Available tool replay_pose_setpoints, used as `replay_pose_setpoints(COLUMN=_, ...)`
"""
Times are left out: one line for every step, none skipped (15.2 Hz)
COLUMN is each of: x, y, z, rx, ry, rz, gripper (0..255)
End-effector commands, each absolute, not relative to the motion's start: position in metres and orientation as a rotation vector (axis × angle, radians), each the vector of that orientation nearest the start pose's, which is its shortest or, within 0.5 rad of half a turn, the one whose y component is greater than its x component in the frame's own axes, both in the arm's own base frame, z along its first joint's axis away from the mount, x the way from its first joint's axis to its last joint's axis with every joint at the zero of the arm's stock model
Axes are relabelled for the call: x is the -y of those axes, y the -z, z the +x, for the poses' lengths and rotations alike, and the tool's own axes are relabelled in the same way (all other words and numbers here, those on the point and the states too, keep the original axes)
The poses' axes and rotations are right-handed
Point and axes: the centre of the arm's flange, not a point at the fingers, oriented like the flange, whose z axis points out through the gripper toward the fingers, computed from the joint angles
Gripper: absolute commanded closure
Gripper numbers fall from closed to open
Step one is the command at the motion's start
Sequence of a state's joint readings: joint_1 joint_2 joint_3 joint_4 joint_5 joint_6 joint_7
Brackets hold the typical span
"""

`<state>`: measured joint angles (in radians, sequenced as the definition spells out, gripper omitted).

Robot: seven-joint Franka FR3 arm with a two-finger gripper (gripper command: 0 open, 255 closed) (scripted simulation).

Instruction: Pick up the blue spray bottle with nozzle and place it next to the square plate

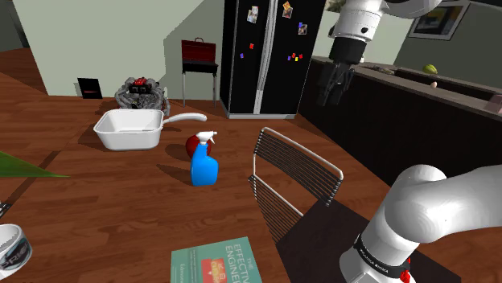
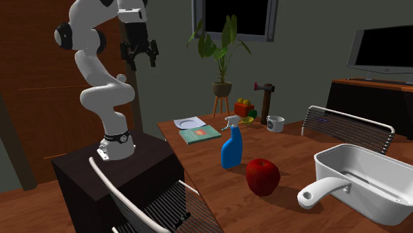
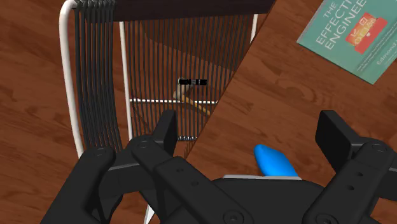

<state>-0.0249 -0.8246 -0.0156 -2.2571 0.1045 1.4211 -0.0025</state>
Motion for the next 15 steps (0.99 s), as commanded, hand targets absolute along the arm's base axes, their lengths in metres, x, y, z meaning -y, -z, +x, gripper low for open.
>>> replay_pose_setpoints(x=0.001, y=-0.635, z=0.280, rx=-0.027, ry=-0.014, rz=-3.026, gripper=0)
replay_pose_setpoints(x=0.003, y=-0.625, z=0.286, rx=0.019, ry=0.005, rz=-3.022, gripper=0)
replay_pose_setpoints(x=0.005, y=-0.614, z=0.292, rx=0.066, ry=0.024, rz=-3.017, gripper=0)
replay_pose_setpoints(x=0.006, y=-0.604, z=0.299, rx=0.112, ry=0.043, rz=-3.012, gripper=0)
replay_pose_setpoints(x=0.007, y=-0.594, z=0.306, rx=0.158, ry=0.061, rz=-3.005, gripper=0)
replay_pose_setpoints(x=0.008, y=-0.583, z=0.313, rx=0.204, ry=0.080, rz=-2.998, gripper=0)
replay_pose_setpoints(x=0.009, y=-0.573, z=0.320, rx=0.250, ry=0.099, rz=-2.990, gripper=0)
replay_pose_setpoints(x=0.010, y=-0.563, z=0.327, rx=0.295, ry=0.117, rz=-2.981, gripper=0)
replay_pose_setpoints(x=0.010, y=-0.553, z=0.335, rx=0.341, ry=0.136, rz=-2.971, gripper=0)
replay_pose_setpoints(x=0.010, y=-0.543, z=0.342, rx=0.386, ry=0.154, rz=-2.961, gripper=0)
replay_pose_setpoints(x=0.009, y=-0.534, z=0.350, rx=0.431, ry=0.172, rz=-2.950, gripper=0)
replay_pose_setpoints(x=0.009, y=-0.524, z=0.358, rx=0.476, ry=0.191, rz=-2.938, gripper=0)
replay_pose_setpoints(x=0.008, y=-0.514, z=0.366, rx=0.520, ry=0.209, rz=-2.925, gripper=0)
replay_pose_setpoints(x=0.007, y=-0.505, z=0.374, rx=0.564, ry=0.227, rz=-2.912, gripper=0)
replay_pose_setpoints(x=0.005, y=-0.496, z=0.382, rx=0.609, ry=0.245, rz=-2.897, gripper=0)
